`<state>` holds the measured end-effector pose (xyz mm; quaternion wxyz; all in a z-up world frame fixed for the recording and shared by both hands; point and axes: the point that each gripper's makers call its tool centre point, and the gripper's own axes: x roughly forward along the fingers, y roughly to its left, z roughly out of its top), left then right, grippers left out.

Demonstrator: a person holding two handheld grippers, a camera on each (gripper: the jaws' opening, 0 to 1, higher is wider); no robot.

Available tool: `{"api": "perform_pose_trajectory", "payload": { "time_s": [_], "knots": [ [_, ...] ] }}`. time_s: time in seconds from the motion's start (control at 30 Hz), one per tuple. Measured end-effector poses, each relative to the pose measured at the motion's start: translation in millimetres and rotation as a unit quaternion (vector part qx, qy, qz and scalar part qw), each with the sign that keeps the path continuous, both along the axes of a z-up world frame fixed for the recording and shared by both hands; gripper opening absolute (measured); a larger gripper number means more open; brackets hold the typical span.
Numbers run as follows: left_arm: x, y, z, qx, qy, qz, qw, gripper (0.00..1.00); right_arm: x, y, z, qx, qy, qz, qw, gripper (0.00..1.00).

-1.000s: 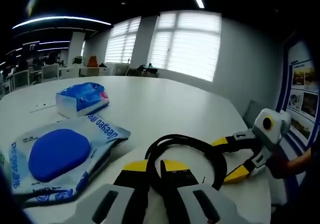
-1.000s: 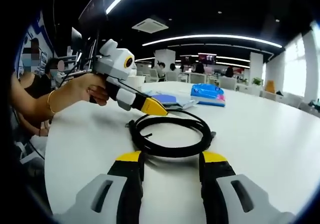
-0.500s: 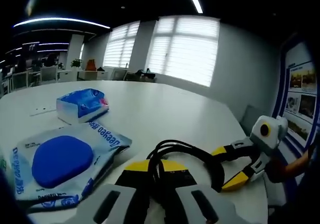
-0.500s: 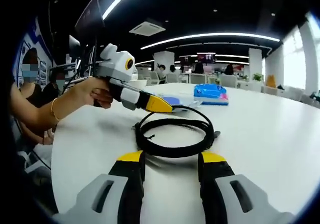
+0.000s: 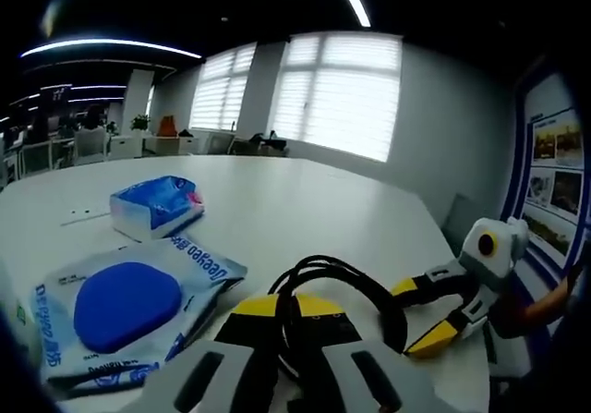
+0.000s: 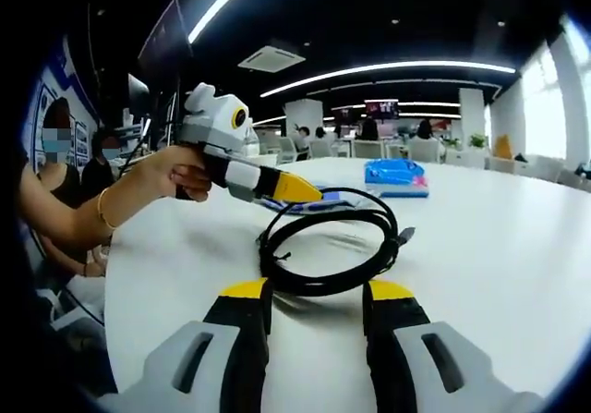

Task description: Arrange the tabletop items into an orderly group along one side of the table until the central work area is clear of visible clutter.

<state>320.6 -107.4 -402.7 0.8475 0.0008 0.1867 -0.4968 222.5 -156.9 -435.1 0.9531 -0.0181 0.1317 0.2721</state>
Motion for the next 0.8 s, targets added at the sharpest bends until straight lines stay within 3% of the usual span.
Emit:
{"api": "perform_pose_trajectory", "payload": {
  "time_s": [0.57,0.8],
  "knots": [
    [3.0,10,10.3,0.014,-0.012,-0.001,0.9998,0.04,-8,26,-4.3,0.01,0.01,0.028,0.9995,0.37],
    [7.1,10,5.5,0.022,-0.012,-0.003,0.9997,0.04,-11,30,-2.6,0.008,0.007,0.034,0.9994,0.36]
  ]
}}
